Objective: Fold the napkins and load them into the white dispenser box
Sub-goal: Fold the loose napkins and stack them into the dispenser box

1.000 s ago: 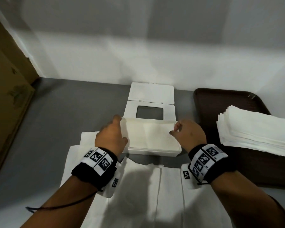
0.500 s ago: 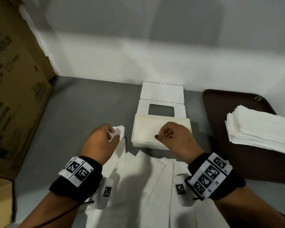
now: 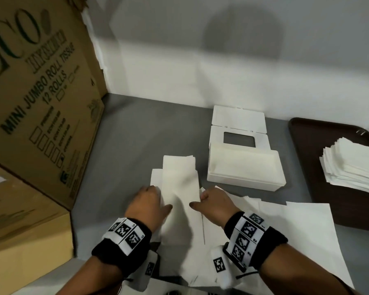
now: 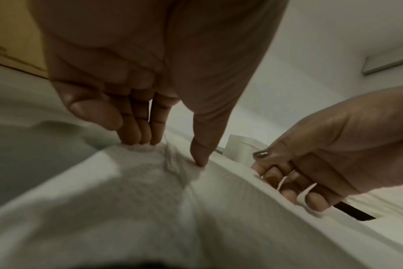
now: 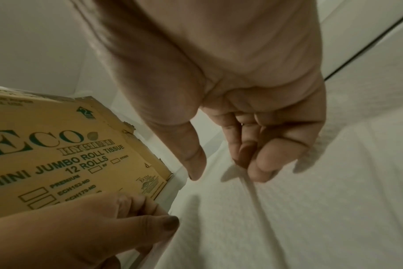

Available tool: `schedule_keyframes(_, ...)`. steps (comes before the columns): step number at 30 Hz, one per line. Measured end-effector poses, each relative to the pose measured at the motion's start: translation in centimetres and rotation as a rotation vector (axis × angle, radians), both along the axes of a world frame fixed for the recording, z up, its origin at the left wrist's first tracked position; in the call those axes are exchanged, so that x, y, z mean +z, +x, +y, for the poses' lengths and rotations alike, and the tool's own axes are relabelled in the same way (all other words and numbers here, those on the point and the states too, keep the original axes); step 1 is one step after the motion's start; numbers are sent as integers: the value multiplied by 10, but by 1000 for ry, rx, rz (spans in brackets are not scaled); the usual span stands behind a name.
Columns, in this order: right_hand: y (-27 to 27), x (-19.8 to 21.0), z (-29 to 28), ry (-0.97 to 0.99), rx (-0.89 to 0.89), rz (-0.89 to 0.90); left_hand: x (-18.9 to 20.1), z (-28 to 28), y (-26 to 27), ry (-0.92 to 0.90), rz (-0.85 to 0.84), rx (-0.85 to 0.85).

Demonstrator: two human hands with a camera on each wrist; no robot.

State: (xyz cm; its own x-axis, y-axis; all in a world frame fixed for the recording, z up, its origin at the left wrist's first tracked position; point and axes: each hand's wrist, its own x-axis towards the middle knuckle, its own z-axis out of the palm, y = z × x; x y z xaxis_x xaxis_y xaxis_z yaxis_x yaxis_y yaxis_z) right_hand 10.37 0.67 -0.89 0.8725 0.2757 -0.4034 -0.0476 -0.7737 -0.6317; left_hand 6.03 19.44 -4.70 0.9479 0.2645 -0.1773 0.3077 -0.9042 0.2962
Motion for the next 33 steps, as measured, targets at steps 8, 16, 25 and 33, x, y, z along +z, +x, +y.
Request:
schedule_keyframes(8,-9,-7,15,89,-137,-137,-6,4,-2,-121,-25,12)
schedule_keyframes(16,-17,3,6,298,-211,-268,11,14,-3,-392,-198,72)
schedule_keyframes(25,-19,24,-13,750,-359,26,59,-16,15,-1164,-226,78)
schedule_keyframes(33,-22,20,-59,688,-206,234,83,-42,43,-1332,-332,134)
